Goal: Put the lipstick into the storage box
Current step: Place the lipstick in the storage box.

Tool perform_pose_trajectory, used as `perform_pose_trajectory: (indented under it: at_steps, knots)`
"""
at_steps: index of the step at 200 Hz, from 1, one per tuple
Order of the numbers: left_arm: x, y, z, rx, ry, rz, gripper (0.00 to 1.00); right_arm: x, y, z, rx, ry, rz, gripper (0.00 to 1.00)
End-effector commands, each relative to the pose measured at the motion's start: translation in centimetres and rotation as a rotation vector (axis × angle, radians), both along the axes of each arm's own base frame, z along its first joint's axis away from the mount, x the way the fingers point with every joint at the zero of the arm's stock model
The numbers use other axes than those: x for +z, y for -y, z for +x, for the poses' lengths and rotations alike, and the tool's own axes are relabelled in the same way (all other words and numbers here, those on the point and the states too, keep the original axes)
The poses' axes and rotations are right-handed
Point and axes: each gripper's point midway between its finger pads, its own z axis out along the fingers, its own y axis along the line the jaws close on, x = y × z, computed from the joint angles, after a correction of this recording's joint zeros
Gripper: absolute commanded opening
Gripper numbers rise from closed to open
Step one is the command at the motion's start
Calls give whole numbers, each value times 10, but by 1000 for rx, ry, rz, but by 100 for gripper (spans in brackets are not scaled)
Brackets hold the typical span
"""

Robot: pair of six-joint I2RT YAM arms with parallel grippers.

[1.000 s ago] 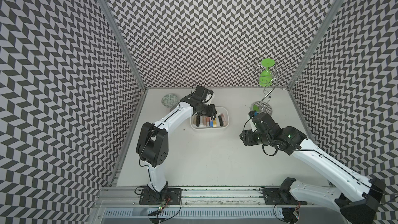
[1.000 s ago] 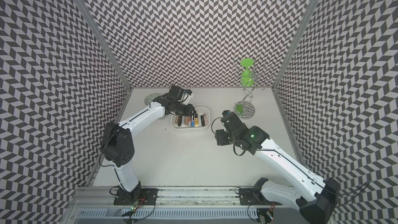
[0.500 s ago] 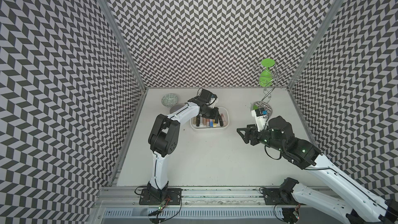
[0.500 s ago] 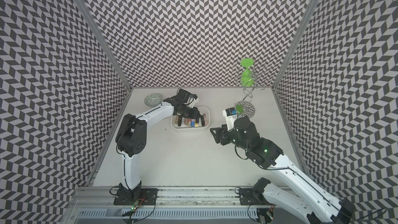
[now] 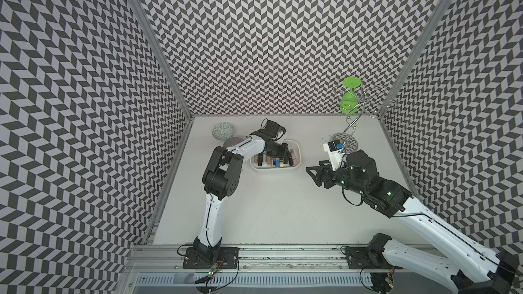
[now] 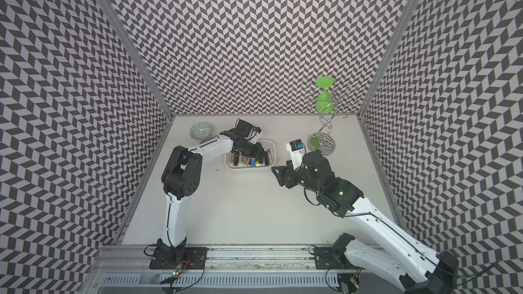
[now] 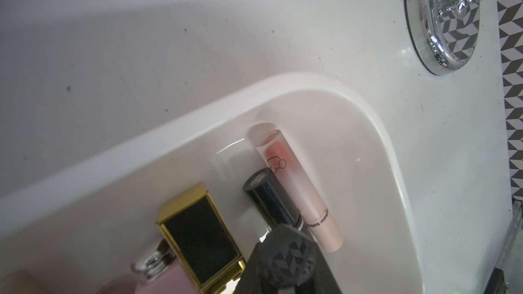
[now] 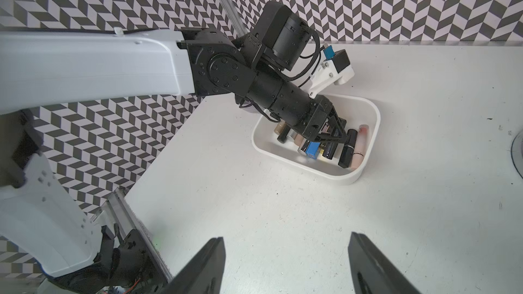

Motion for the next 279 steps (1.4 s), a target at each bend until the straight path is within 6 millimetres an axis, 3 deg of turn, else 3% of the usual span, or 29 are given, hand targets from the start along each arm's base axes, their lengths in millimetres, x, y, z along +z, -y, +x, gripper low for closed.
perform_pose_trajectory:
  at_steps: [1, 41, 153, 279]
  knots:
    - [8, 2, 17, 6, 40, -35, 0, 5, -3, 6, 1, 41, 12, 73]
    - [0, 0, 20, 13, 32, -32, 0, -1, -4, 8, 2, 29, 8, 73]
    - [1, -7, 23, 24, 29, -30, 40, 0, -7, 10, 1, 13, 27, 73]
    - [24, -10, 21, 35, 61, -39, 41, 5, -3, 3, -2, 6, 59, 73]
